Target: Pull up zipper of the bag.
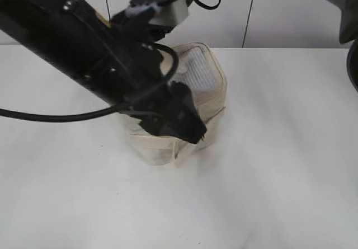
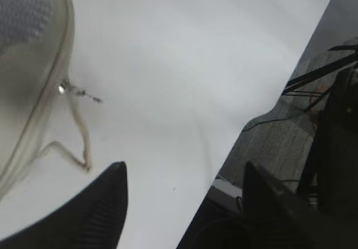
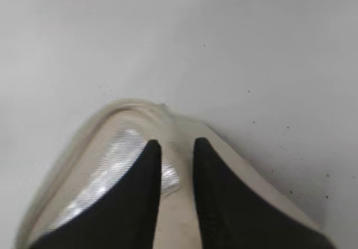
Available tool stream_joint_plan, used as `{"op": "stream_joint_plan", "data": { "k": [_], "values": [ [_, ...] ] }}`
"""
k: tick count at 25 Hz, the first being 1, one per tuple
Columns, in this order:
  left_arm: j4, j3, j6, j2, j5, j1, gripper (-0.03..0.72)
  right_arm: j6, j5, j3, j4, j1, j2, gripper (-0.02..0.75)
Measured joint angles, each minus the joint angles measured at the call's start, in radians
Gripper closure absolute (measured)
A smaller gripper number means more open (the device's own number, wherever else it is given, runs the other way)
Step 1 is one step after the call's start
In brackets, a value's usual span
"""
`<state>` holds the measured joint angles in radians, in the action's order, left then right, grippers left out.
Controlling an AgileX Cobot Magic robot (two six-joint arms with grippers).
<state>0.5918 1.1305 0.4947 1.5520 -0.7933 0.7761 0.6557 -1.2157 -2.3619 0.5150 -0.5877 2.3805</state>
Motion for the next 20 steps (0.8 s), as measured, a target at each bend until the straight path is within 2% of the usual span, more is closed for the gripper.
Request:
{"op": "stream_joint_plan", "data": {
  "k": [2,4,6,10,16,20],
  "values": [
    [-0.105,0.0,-0.072,-0.05,-0.023,-0.015,0.194,-0.032,0.0,-0.023,0.016,-0.002,-0.017,0.414],
    [-0.195,0.0,-0.15,-0.096,-0.032,-0.032,0.194,-0.055,0.0,-0.045,0.016,-0.002,-0.025,0.315],
    [-0.274,0.0,-0.216,-0.129,-0.036,-0.058,0.193,-0.077,0.0,-0.066,0.014,0.003,-0.025,0.259],
    [-0.334,0.0,-0.262,-0.133,-0.017,-0.15,0.193,-0.119,0.0,-0.092,-0.014,0.027,-0.026,0.232],
    [-0.321,0.0,-0.268,-0.073,0.145,-0.315,0.193,-0.235,0.0,-0.095,-0.084,0.125,-0.026,0.231],
    [-0.295,0.0,-0.265,-0.01,0.231,-0.362,0.192,-0.277,0.0,-0.095,-0.089,0.2,-0.026,0.231]
  ]
}}
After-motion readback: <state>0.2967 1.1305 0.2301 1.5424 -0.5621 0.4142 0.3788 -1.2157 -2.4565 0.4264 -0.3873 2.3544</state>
